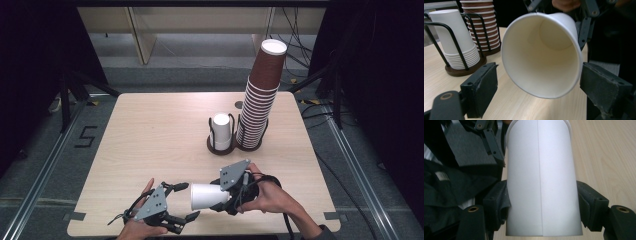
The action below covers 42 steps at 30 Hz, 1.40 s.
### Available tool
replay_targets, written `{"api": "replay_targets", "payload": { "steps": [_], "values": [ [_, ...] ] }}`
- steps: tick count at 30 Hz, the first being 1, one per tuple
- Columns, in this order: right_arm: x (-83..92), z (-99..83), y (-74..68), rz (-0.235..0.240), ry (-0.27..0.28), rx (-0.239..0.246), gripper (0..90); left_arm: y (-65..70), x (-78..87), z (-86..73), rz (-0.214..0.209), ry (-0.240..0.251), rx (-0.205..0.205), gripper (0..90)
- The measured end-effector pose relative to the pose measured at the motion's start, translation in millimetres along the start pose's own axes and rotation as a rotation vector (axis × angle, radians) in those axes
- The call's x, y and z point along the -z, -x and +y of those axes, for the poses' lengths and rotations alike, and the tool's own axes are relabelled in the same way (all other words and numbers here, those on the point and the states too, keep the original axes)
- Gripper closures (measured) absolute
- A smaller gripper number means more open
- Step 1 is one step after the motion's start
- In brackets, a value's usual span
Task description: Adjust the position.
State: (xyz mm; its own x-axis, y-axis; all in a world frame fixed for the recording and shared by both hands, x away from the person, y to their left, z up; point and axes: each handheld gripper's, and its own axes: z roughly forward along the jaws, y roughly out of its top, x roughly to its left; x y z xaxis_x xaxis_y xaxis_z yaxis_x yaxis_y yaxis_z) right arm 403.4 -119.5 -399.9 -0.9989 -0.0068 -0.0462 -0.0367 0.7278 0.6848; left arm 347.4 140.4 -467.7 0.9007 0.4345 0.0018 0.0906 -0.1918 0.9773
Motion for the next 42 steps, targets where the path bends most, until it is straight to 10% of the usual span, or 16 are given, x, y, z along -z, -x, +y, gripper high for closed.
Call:
{"api": "replay_targets", "payload": {
  "steps": [7, 12, 30, 37, 42],
  "values": [
    [5.7, -7.0, 5.5, 0.026, 0.102, -0.040, 33.8, -4.7, -1.1, 0.0, -0.029, 0.077, 0.125, 14.5],
    [3.0, -8.3, 5.2, 0.053, 0.127, -0.039, 33.8, -3.5, -4.5, 0.6, -0.057, 0.082, 0.131, 14.5],
    [-11.3, -12.7, 4.5, 0.123, 0.126, -0.048, 33.1, -1.0, -4.0, 3.2, -0.083, 0.043, 0.082, 21.9],
    [-11.6, -13.4, 3.1, 0.070, 0.085, -0.067, 23.5, 0.3, -2.1, 9.4, -0.067, -0.021, 0.039, 26.8],
    [-7.4, -9.7, -2.6, -0.027, 0.018, -0.021, 18.5, 6.1, 1.9, 19.9, -0.014, -0.157, -0.032, 26.6]
  ]
}}
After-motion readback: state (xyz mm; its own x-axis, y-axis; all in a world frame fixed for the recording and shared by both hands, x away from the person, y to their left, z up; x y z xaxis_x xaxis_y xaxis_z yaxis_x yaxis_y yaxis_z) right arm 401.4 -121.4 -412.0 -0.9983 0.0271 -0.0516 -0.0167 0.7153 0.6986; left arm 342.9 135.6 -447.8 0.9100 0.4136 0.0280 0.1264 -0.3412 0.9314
